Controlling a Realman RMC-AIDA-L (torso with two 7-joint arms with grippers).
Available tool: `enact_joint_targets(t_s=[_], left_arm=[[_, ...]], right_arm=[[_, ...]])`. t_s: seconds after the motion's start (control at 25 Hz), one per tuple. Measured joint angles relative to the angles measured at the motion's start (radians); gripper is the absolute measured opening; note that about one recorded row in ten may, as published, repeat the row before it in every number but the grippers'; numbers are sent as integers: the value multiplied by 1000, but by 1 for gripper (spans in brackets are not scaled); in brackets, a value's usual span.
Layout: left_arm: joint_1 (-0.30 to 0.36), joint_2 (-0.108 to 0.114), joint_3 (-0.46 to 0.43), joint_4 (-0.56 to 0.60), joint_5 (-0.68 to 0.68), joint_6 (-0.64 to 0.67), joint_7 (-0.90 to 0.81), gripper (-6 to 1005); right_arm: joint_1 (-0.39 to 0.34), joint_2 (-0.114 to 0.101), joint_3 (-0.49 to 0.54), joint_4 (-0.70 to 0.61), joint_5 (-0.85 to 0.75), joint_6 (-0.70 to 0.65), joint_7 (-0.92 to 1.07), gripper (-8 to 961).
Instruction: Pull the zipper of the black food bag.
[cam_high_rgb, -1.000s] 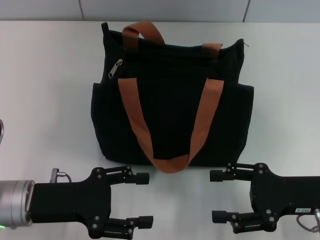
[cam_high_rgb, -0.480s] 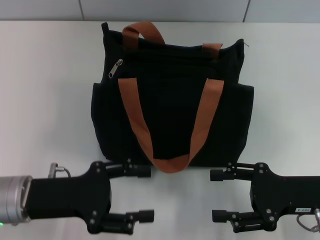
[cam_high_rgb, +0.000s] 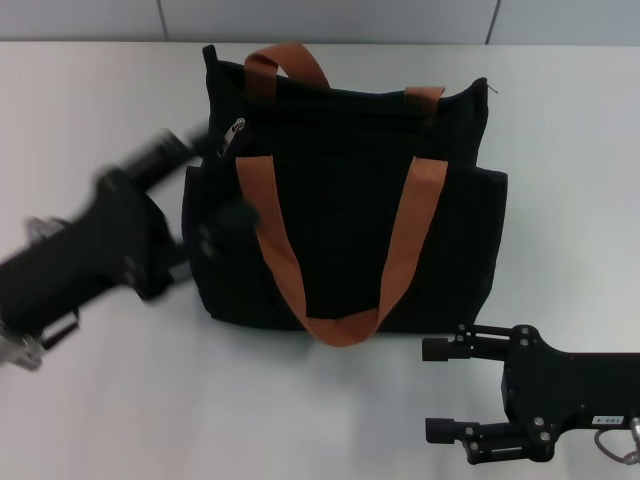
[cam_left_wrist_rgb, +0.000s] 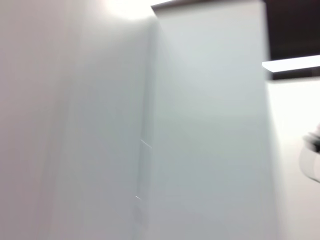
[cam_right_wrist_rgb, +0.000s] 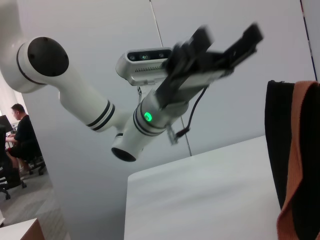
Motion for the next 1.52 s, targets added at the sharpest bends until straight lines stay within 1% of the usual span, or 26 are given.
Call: enact_joint_targets(t_s=[0.12, 0.2, 0.24, 0.28, 0.32, 0.4, 0.52, 0.56, 0.6, 0.64, 0.68, 0.72, 0.76, 0.8, 0.92, 0.96, 1.24, 1.36, 1.52], left_arm=[[16, 0, -48, -12, -104, -33, 13, 814], [21, 2, -70, -9, -125, -83, 35, 814], [21, 2, -70, -9, -125, -83, 35, 814], [22, 5, -84, 0, -129, -136, 53, 814], [23, 8, -92, 19, -128, -217, 72, 814], [23, 10, -84, 54, -115, -320, 83, 814], [23, 10, -84, 54, -115, -320, 83, 814], [19, 22, -51, 104, -42, -419, 90, 814], [19, 22, -51, 104, -42, -419, 90, 814], [14, 31, -41, 111, 6, -423, 90, 814], [14, 31, -41, 111, 6, -423, 90, 815], [7, 39, -37, 115, 40, -420, 91, 815], [7, 39, -37, 115, 40, -420, 91, 815], [-10, 45, -31, 123, 94, -419, 92, 815], [-29, 46, -25, 128, 131, -433, 93, 815], [-47, 45, -28, 129, 144, -459, 98, 815], [-77, 34, -38, 133, 100, -501, 202, 814], [-78, 32, -38, 138, 73, -502, 221, 814], [-71, 20, -38, 140, 19, -493, 274, 815]], right_arm=[[0, 0, 1, 0, 0, 0, 0, 776], [-1, 0, 2, 0, 0, 0, 0, 776], [-1, 0, 2, 0, 0, -1, 0, 776], [-1, 0, 2, 0, 0, -1, 0, 776], [-1, 0, 2, 0, -1, -1, 0, 776], [-1, -1, 2, 0, -1, -2, 0, 776], [-1, -1, 2, -2, -2, -4, 0, 776], [-1, -2, 2, -2, -2, -4, 1, 776], [-1, -2, 2, -2, -2, -5, 1, 775], [-1, -2, 2, -2, -2, -5, 3, 775], [-1, -3, 2, -2, -2, -5, 5, 775], [-2, -3, 2, -3, -2, -5, 9, 775], [-2, -3, 2, -3, -2, -5, 9, 775], [-2, -3, 2, -4, -1, -5, 11, 775], [-2, -3, 2, -5, 0, -5, 11, 775], [-2, -3, 2, -5, 0, -6, 12, 775], [-2, -3, 2, -7, 1, -16, 24, 775], [-2, -3, 2, -7, 1, -24, 24, 775], [-2, -4, 4, -8, 1, -32, 24, 775]])
